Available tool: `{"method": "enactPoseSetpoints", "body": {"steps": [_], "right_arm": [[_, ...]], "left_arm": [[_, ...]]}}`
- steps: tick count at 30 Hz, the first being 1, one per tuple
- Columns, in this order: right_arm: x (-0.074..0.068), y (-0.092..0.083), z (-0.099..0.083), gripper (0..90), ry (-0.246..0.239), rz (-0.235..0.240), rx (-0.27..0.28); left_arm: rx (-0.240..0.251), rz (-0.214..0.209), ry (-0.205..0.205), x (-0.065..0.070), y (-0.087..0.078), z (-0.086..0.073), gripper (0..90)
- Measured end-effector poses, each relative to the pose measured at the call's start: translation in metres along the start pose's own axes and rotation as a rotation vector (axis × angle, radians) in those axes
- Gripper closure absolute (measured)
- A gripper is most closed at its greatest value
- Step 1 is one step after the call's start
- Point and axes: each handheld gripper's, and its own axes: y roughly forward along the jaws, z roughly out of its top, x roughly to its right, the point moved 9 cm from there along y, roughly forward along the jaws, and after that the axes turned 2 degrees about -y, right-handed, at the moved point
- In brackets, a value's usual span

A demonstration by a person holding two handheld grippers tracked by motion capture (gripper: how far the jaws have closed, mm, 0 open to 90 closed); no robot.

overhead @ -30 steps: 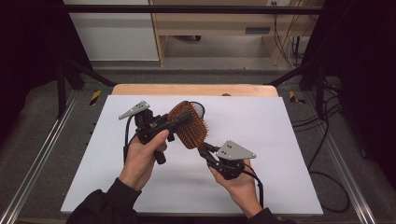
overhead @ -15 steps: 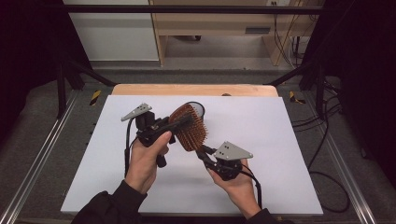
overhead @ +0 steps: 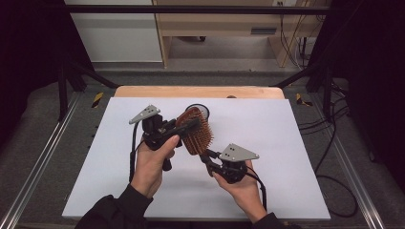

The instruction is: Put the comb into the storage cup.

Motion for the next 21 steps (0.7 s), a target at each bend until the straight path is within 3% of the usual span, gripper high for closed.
{"method": "enactPoseSetpoints", "body": {"steps": [5,16,21], "right_arm": [[0.0,0.0,0.002,71.7,0.006,0.012,0.016],[0.014,-0.012,0.001,30.1,0.059,-0.022,0.075],[0.034,-0.023,-0.001,22.8,0.093,-0.055,0.133]], "left_arm": [[0.002,0.002,-0.001,-0.001,-0.001,0.003,52.9],[0.023,0.036,0.021,-0.013,-0.005,0.01,52.8],[0.031,0.04,0.019,-0.015,-0.006,0.012,52.8]]}}
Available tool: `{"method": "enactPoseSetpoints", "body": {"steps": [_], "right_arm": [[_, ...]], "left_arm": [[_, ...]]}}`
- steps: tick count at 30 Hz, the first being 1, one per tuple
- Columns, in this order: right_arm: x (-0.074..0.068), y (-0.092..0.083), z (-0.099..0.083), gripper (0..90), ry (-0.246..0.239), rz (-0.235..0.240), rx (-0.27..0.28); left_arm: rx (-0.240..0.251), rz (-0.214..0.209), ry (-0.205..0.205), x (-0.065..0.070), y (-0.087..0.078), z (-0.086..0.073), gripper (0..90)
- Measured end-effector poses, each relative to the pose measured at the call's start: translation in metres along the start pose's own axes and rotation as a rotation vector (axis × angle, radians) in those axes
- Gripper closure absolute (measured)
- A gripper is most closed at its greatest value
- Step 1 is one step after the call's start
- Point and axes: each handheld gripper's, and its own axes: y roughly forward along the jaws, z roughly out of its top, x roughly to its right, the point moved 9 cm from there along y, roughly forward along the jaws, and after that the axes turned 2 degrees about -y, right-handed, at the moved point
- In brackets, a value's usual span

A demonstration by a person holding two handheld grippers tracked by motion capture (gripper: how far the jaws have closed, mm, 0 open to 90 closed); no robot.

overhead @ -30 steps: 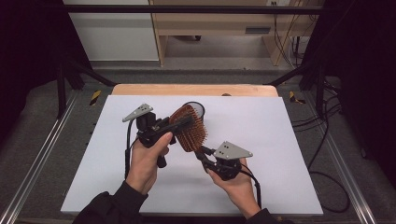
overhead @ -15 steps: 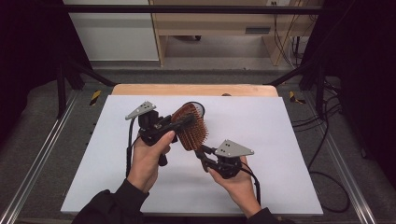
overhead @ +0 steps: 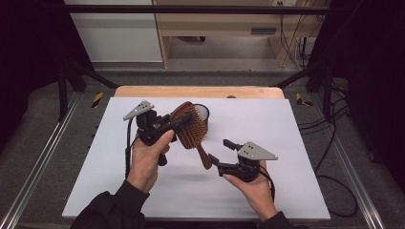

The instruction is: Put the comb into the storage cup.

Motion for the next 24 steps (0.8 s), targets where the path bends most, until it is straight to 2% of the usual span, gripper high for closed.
{"method": "enactPoseSetpoints", "body": {"steps": [3,6,8,12,14,18,21,24], "right_arm": [[0.011,-0.001,-0.004,16.7,0.005,-0.023,-0.008],[0.024,-0.002,-0.018,15.1,-0.027,-0.055,-0.074],[0.028,-0.002,-0.025,14.5,-0.018,-0.058,-0.103],[0.031,-0.004,-0.026,13.3,-0.014,-0.048,-0.103],[0.032,-0.004,-0.027,14.6,-0.027,-0.051,-0.109],[0.039,-0.004,-0.033,15.3,-0.095,-0.104,-0.148],[0.042,-0.008,-0.032,14.2,-0.096,-0.113,-0.14],[0.049,-0.015,-0.03,13.1,-0.105,-0.154,-0.112]], "left_arm": [[0.001,-0.002,0.01,0.0,-0.001,0.003,52.9],[0.003,-0.006,0.012,0.0,-0.001,0.006,52.8],[0.009,-0.01,0.009,0.001,-0.001,0.008,52.8],[0.012,-0.011,0.009,0.001,0.0,0.012,52.8],[0.019,-0.011,0.005,0.0,0.0,0.014,52.8],[0.03,-0.011,0.001,-0.001,-0.001,0.016,52.8],[0.031,-0.003,-0.002,-0.002,-0.004,0.018,52.8],[0.038,-0.001,-0.001,-0.003,-0.007,0.023,52.7]]}}
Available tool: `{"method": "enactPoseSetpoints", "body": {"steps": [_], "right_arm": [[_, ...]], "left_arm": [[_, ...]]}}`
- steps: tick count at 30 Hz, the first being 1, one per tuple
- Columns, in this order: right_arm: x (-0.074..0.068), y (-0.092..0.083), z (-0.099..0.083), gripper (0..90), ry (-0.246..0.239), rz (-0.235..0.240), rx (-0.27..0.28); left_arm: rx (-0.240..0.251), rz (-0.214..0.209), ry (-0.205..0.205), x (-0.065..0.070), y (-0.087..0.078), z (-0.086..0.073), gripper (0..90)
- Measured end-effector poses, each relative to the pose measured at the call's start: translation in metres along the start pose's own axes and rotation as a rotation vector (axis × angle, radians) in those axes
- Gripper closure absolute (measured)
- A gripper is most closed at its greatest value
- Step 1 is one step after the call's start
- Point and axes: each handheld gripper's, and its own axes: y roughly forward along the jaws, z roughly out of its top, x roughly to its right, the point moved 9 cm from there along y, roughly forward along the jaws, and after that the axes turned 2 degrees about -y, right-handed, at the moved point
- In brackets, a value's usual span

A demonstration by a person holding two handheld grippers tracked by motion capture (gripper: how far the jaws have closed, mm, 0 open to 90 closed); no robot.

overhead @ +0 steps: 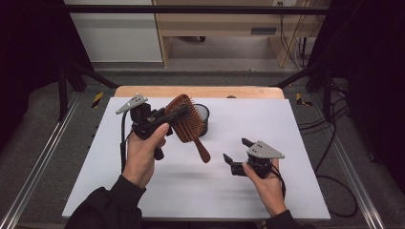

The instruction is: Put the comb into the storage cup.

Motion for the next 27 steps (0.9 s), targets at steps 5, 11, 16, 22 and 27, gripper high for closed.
{"method": "enactPoseSetpoints", "body": {"steps": [5,11,16,22,27], "right_arm": [[0.012,-0.008,-0.002,10.6,0.013,-0.035,0.027],[0.024,-0.019,-0.01,8.1,0.074,-0.036,0.02],[0.03,-0.028,-0.016,6.5,0.108,-0.04,0.016],[0.033,-0.035,-0.024,5.3,0.136,-0.04,0.01],[0.034,-0.039,-0.024,6.1,0.118,-0.045,0.01]], "left_arm": [[0.012,-0.004,0.0,0.002,-0.002,0.001,52.7],[0.019,-0.004,0.007,0.004,0.0,0.006,52.8],[0.019,0.001,-0.001,0.005,0.002,0.011,52.7],[0.033,-0.007,-0.007,0.005,0.006,0.017,52.6],[0.044,0.003,-0.009,0.003,0.008,0.024,52.6]]}}
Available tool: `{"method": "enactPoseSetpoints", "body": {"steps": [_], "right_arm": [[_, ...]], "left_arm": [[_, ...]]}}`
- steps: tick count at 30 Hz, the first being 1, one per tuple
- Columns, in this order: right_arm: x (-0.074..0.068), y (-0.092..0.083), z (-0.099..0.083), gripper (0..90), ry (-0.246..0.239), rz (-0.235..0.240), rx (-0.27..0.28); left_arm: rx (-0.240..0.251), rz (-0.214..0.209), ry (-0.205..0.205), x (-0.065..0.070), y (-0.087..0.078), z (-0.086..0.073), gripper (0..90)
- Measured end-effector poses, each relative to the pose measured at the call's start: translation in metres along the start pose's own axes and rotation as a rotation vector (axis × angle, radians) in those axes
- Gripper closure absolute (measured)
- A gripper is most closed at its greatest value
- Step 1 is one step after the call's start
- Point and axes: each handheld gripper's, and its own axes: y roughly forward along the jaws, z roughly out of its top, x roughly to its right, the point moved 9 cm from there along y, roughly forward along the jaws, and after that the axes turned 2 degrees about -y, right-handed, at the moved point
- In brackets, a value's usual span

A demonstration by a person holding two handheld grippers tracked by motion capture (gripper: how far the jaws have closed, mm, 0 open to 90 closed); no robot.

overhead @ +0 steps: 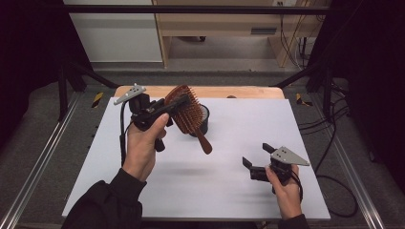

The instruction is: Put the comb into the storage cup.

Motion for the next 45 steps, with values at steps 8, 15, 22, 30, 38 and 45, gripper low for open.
{"method": "enactPoseSetpoints", "body": {"steps": [8,15,22,30,38,45], "right_arm": [[0.004,-0.014,-0.004,5.4,0.013,-0.004,0.024],[0.007,-0.013,0.0,6.4,0.045,-0.017,0.044],[0.005,-0.012,0.001,6.3,0.041,-0.005,0.044],[0.005,-0.012,0.001,6.3,0.045,0.001,0.048],[0.005,-0.011,0.001,6.3,0.047,0.006,0.047],[0.004,-0.011,0.002,6.3,0.046,0.007,0.048]], "left_arm": [[0.021,0.014,0.03,-0.006,0.008,0.016,52.5],[0.032,0.02,0.033,-0.008,0.02,0.024,52.5],[0.037,0.046,0.065,-0.013,0.033,0.035,52.5],[0.055,0.072,0.064,-0.024,0.042,0.048,52.5],[0.055,0.093,0.068,-0.034,0.048,0.051,52.5],[0.063,0.105,0.081,-0.036,0.049,0.055,52.4]]}}
